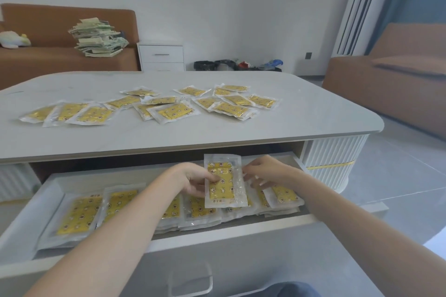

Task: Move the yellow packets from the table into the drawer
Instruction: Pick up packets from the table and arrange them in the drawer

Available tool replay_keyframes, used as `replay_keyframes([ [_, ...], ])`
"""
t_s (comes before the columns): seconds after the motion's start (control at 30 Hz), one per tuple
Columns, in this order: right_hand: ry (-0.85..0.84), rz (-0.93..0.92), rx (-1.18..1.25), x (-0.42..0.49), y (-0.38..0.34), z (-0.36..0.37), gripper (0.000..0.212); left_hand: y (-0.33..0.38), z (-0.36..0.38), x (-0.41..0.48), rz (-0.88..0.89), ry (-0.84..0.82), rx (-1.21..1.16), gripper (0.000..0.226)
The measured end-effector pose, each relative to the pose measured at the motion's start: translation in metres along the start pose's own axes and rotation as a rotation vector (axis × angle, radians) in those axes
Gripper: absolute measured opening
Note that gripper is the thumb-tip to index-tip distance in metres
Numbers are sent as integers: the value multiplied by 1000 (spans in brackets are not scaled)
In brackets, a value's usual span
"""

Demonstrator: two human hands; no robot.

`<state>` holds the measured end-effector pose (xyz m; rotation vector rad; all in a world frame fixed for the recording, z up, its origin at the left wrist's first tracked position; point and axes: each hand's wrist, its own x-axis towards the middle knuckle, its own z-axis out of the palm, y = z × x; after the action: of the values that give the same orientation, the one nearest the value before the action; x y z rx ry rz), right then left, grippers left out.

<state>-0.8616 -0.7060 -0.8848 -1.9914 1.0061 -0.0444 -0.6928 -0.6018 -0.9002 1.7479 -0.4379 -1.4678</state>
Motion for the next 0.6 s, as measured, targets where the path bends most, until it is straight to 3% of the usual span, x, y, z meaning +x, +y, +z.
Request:
replay_keyframes([
  [0.13, -79, 14, 86, 1, -16, 18, 23, -10, -23, -13, -3, 24, 12, 5],
  [0.33, -142, 29, 155, 6, -54, 56, 8, -31, -75, -43, 99, 124, 97, 14],
  [0.6, -236, -1, 180, 17, -112, 129, 20, -58, -150, -84, 98, 267, 55, 28],
])
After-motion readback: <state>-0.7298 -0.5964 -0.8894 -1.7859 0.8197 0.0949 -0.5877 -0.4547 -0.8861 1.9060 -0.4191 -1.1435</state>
